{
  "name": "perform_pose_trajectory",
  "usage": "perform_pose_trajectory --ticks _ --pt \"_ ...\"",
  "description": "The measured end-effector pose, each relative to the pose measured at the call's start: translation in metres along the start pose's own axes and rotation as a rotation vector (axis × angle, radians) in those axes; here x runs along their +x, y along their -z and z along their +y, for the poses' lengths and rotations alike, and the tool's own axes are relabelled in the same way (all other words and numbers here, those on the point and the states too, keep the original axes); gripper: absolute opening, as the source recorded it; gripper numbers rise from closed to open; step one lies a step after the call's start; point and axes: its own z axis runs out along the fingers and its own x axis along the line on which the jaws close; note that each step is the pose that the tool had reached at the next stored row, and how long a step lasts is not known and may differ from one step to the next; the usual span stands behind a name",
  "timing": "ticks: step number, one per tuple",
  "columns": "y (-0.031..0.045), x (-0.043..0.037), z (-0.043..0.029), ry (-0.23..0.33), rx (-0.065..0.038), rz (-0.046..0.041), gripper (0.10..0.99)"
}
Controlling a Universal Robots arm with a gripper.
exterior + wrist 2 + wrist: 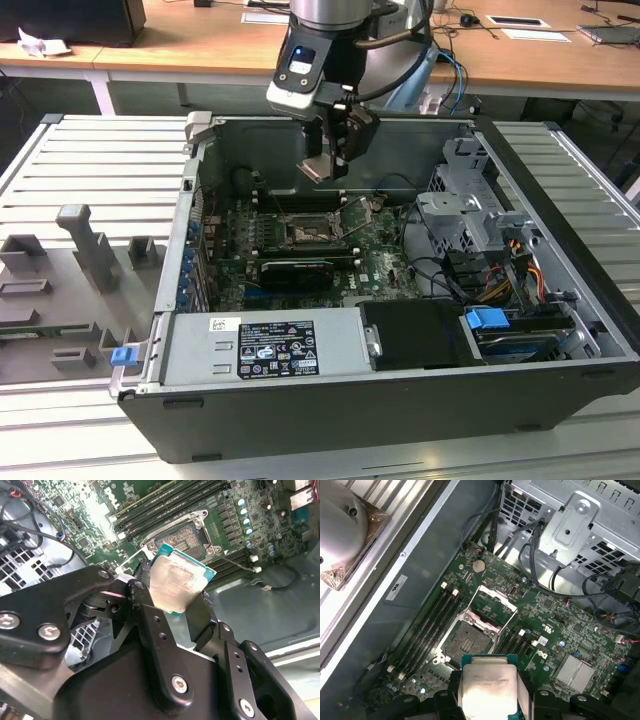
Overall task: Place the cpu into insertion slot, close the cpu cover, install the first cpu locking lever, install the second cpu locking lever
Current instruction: 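Place the cpu into insertion slot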
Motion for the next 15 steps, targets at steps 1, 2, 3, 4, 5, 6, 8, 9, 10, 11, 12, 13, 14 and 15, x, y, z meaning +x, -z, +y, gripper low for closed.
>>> perform_pose_trajectory --ticks 1,2,3,4,5,6,8,9,10,11,12,13,14,15 --pt "-0.0001 0.0000 0.0000 -0.012 0.000 -0.0012 0.525" --pt "-0.0002 0.0000 0.0000 -0.021 0.000 -0.0021 0.525" --pt "-0.0004 0.0000 0.0000 -0.035 0.000 -0.0034 0.525" --pt "-0.0005 0.0000 0.0000 -0.044 -0.001 -0.0042 0.525" --pt "-0.0005 0.0000 0.0000 -0.052 -0.001 -0.0050 0.525" --pt "-0.0007 0.0000 0.0000 -0.069 -0.001 -0.0066 0.525" --pt "-0.0011 0.0000 -0.0001 -0.104 -0.001 -0.0098 0.525" --pt "-0.0012 0.0000 -0.0001 -0.113 -0.002 -0.0106 0.525" --pt "-0.0013 0.0000 -0.0001 -0.122 -0.002 -0.0114 0.525" --pt "-0.0014 0.0000 -0.0001 -0.131 -0.002 -0.0123 0.525" --pt "-0.0015 0.0000 -0.0001 -0.140 -0.002 -0.0131 0.525" --pt "-0.0016 0.0000 -0.0001 -0.153 -0.002 -0.0143 0.525" --pt "-0.0018 0.0000 -0.0002 -0.169 -0.002 -0.0157 0.525" --pt "-0.0020 0.0000 -0.0002 -0.185 -0.003 -0.0173 0.525"
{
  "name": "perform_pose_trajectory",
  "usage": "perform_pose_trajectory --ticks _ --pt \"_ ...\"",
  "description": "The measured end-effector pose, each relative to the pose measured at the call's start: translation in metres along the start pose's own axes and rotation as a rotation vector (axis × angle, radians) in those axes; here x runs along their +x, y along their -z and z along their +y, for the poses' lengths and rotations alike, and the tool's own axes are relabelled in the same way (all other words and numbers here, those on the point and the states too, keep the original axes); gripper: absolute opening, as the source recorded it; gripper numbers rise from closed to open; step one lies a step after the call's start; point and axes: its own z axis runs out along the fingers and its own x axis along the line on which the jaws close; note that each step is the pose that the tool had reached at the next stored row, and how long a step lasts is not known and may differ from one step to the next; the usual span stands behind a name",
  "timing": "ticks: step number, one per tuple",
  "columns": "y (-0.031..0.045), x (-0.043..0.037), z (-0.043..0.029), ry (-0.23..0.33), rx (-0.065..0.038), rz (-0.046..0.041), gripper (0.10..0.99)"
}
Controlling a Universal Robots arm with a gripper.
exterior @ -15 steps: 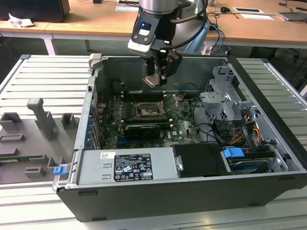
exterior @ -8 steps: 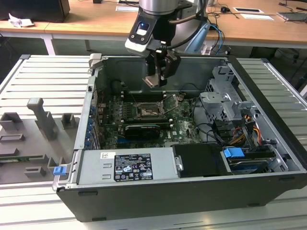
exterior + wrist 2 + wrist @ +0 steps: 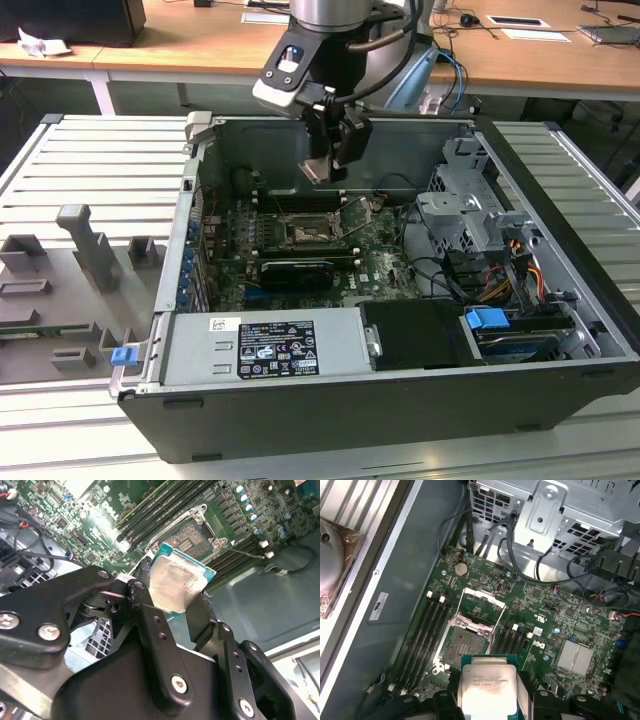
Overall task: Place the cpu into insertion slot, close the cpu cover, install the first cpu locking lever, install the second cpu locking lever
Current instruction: 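Place the cpu into insertion slot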
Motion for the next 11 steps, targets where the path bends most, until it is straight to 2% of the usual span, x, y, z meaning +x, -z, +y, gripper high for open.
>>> perform_pose_trajectory --ticks 11 --pt "-0.0016 0.0000 -0.0001 -0.109 -0.001 -0.0104 0.525"
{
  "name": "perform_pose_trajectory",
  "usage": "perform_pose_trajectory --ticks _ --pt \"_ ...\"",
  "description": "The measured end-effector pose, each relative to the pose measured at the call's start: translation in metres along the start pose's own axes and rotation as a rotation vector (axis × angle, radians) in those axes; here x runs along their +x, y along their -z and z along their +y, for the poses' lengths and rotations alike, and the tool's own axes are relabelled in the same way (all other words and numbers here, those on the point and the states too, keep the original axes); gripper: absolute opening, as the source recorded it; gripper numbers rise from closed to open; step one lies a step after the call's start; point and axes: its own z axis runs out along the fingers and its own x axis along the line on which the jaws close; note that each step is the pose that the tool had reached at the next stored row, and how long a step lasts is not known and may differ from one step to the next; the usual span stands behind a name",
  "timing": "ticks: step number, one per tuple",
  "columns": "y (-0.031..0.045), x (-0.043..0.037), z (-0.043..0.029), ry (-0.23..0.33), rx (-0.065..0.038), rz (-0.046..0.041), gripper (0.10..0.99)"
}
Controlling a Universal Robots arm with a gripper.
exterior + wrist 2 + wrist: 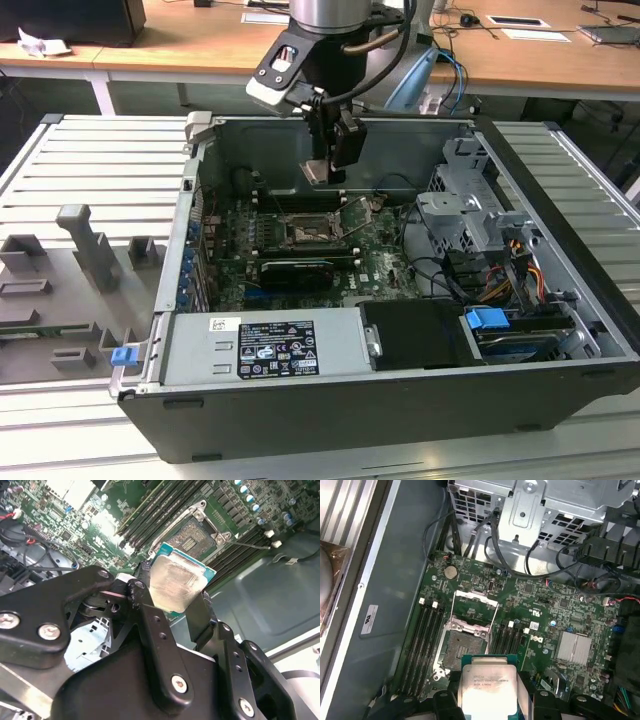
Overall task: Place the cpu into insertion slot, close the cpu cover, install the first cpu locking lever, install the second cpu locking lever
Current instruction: 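Place the cpu into insertion slot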
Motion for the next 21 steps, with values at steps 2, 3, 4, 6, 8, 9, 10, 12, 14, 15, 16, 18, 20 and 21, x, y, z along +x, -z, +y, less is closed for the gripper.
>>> perform_pose_trajectory --ticks 2,3,4,6,8,9,10,12,14,15,16,18,20,21 --pt "-0.0002 0.0001 0.0000 -0.018 0.000 -0.0020 0.525" --pt "-0.0004 0.0001 0.0000 -0.032 0.000 -0.0035 0.525" --pt "-0.0005 0.0001 0.0000 -0.040 0.000 -0.0042 0.525" --pt "-0.0007 0.0002 0.0000 -0.055 -0.001 -0.0057 0.525" --pt "-0.0008 0.0002 0.0000 -0.070 -0.001 -0.0071 0.525" --pt "-0.0009 0.0002 0.0000 -0.077 -0.001 -0.0077 0.525" --pt "-0.0010 0.0002 0.0000 -0.083 -0.001 -0.0082 0.525" --pt "-0.0011 0.0002 0.0000 -0.096 -0.001 -0.0093 0.525" --pt "-0.0013 0.0002 -0.0001 -0.113 -0.002 -0.0108 0.525" --pt "-0.0014 0.0002 -0.0001 -0.118 -0.002 -0.0112 0.525" --pt "-0.0015 0.0002 -0.0001 -0.124 -0.002 -0.0117 0.525" --pt "-0.0016 0.0002 -0.0001 -0.139 -0.002 -0.0131 0.525" --pt "-0.0021 0.0003 -0.0001 -0.165 -0.002 -0.0155 0.525" --pt "-0.0022 0.0004 -0.0001 -0.174 -0.002 -0.0164 0.525"
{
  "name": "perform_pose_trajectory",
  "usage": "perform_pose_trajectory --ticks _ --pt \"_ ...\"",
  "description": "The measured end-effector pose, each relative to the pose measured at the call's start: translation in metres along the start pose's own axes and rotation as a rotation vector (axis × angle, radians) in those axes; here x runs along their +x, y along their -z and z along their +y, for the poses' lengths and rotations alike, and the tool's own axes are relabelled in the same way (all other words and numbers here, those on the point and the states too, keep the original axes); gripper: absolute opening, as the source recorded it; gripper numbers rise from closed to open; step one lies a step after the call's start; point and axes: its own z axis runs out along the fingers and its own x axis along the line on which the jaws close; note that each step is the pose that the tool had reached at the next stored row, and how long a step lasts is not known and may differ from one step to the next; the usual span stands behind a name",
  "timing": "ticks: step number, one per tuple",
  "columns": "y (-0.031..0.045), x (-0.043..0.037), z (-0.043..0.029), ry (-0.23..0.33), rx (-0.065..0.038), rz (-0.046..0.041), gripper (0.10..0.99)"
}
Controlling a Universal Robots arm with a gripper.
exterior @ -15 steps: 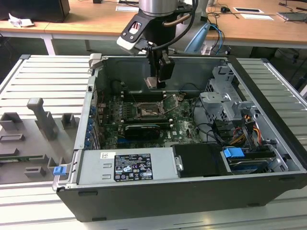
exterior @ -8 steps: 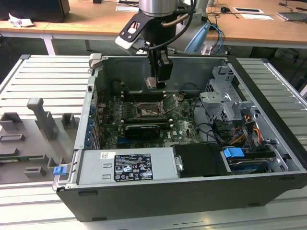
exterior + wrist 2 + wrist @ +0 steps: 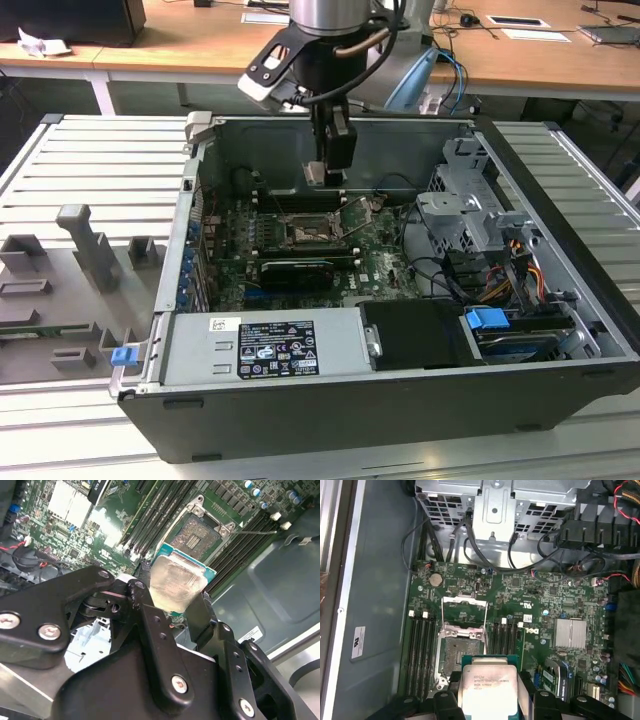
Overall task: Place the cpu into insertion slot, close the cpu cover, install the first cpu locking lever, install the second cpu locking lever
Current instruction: 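Place the cpu into insertion slot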
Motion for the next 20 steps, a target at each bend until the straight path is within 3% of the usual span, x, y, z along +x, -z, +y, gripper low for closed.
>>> perform_pose_trajectory --ticks 5,12,20 --pt "-0.0017 0.0009 -0.0003 -0.042 0.000 -0.0038 0.525" --pt "-0.0180 0.0060 -0.0015 -0.045 0.000 -0.0041 0.525" --pt "-0.0259 0.0060 -0.0023 -0.046 0.000 -0.0040 0.525"
